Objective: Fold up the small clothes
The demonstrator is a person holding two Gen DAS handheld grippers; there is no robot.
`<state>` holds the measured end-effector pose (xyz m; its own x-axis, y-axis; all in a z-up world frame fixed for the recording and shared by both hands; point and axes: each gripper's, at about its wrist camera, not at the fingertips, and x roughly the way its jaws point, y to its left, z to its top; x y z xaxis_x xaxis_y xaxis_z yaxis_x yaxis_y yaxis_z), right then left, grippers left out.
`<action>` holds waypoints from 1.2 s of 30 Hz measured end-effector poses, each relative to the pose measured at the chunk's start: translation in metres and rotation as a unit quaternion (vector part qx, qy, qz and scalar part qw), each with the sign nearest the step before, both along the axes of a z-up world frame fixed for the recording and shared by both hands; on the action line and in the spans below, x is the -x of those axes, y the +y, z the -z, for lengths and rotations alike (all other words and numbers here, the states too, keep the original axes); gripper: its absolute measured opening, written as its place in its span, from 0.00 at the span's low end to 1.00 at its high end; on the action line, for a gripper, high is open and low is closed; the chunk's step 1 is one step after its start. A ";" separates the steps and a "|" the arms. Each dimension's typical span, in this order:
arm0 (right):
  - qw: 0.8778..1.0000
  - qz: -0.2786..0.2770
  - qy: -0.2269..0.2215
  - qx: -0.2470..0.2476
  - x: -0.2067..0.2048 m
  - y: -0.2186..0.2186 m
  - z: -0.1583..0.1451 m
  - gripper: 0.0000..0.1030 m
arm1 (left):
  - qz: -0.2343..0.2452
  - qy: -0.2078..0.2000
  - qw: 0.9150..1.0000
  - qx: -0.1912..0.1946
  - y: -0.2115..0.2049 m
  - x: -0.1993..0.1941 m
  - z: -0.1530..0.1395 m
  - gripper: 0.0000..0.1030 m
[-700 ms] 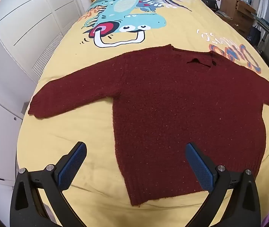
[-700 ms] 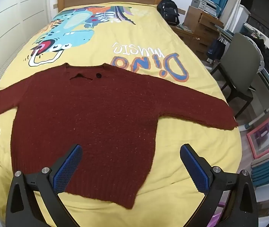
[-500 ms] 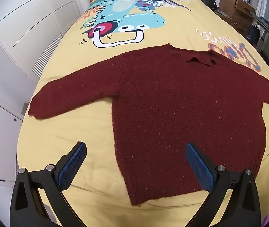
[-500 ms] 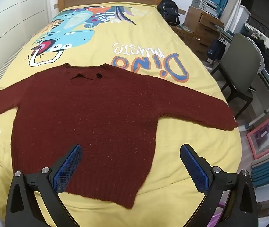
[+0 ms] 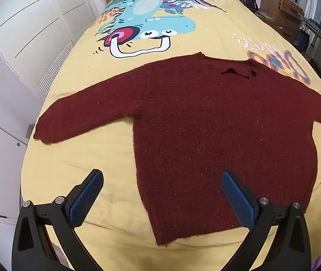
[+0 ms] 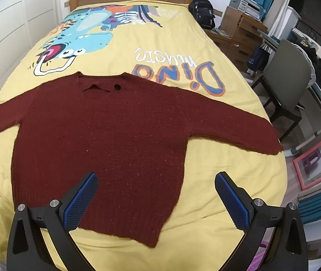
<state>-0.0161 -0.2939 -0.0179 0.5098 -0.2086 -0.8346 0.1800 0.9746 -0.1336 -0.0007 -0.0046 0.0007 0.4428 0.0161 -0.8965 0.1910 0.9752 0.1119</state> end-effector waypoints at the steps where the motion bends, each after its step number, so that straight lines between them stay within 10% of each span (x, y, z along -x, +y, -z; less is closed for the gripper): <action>1: 1.000 0.000 0.001 0.001 0.000 0.000 0.001 1.00 | 0.000 0.000 1.000 0.001 0.000 0.000 0.000 0.99; 36: 1.000 -0.011 0.010 0.005 0.000 0.000 0.003 1.00 | 0.014 0.003 1.000 -0.006 -0.006 0.001 0.001 0.99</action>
